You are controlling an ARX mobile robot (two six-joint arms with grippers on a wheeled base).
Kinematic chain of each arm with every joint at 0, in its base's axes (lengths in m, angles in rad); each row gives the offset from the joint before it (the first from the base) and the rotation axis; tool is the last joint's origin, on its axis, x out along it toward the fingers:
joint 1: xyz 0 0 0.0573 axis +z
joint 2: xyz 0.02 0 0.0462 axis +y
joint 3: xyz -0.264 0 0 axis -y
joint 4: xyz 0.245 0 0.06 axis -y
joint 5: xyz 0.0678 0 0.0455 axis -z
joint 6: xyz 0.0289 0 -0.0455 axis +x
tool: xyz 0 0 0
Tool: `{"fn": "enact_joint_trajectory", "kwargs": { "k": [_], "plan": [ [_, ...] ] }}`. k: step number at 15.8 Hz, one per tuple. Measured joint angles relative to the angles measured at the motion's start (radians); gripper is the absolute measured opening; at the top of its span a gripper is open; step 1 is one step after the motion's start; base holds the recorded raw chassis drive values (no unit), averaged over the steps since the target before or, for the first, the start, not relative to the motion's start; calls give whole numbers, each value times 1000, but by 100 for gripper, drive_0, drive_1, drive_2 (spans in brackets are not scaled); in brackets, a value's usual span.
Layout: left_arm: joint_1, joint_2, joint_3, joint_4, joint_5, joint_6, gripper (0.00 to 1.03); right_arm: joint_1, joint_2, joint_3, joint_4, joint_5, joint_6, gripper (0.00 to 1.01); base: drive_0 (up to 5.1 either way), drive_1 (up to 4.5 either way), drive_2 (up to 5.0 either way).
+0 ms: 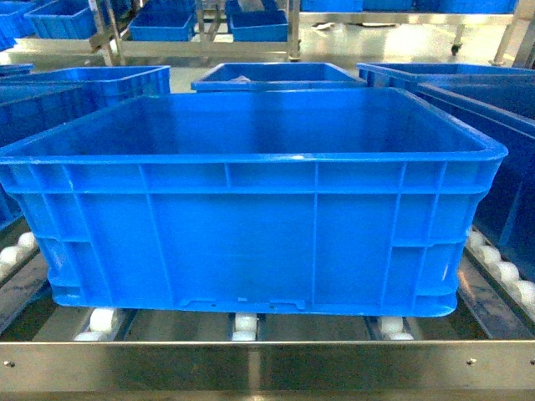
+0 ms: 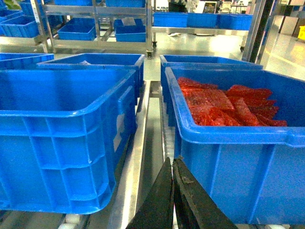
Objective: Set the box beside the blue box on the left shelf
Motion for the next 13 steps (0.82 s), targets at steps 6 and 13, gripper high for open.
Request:
{"fn": "enact_joint_trajectory", "kwargs": {
  "k": [6,13],
  "plan": [
    [0,-128,0,-126,0,0,2,0,-124,0,-115,0,0,1,0,0,0],
    [0,-234,0,-231,0,0,2,4,-223,0,-212,0,0,1,0,0,0]
  ]
}}
